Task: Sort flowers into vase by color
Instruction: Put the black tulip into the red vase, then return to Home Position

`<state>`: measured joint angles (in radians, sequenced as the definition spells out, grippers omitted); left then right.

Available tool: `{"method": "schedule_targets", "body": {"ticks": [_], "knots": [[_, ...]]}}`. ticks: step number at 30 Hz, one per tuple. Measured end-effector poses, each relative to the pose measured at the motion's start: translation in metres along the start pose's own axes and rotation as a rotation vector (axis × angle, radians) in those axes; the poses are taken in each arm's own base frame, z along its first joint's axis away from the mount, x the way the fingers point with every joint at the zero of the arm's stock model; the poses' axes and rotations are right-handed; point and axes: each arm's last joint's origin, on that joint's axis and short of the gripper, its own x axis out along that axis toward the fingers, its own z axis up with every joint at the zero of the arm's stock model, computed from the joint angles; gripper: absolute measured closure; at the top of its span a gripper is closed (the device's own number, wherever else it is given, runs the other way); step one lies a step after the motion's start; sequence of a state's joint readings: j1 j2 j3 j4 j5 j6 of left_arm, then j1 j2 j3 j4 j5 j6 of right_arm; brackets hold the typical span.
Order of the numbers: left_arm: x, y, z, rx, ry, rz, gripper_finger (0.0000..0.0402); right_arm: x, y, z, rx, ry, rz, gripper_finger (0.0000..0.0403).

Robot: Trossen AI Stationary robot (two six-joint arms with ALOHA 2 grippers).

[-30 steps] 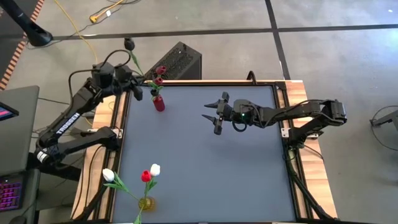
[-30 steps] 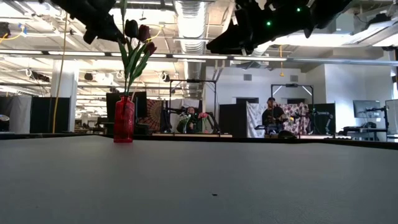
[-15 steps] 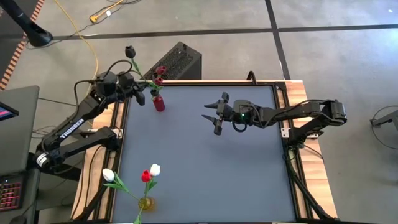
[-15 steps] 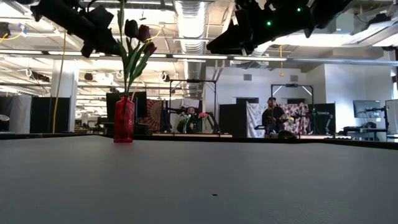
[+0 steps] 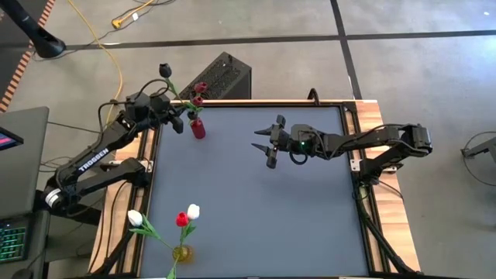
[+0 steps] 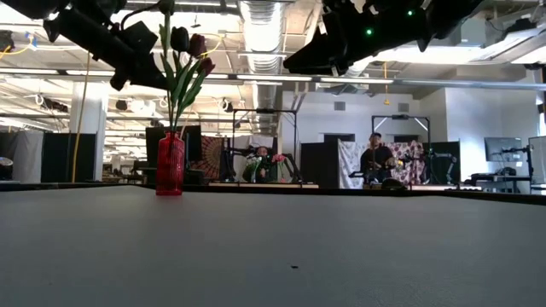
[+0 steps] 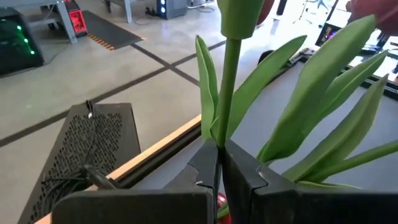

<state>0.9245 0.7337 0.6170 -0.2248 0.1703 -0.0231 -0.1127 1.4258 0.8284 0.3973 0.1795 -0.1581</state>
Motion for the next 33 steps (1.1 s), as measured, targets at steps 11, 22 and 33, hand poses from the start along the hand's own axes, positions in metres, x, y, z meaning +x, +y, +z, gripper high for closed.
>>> {"method": "schedule_targets", "body": {"ticks": [11,22,33], "knots": [[0.025,0.004,-0.012,-0.046,0.128,-0.004,0.0401,0.000,0.000,0.000,0.001,-0.001,-0.001,0.0175],[0.028,0.005,-0.015,-0.073,0.159,0.022,0.0369,0.000,0.000,0.000,0.001,-0.001,-0.001,0.0175],[0.026,0.003,-0.022,-0.051,0.234,-0.021,0.0280,0.000,0.000,0.000,0.000,-0.004,-0.001,0.0175]]}}
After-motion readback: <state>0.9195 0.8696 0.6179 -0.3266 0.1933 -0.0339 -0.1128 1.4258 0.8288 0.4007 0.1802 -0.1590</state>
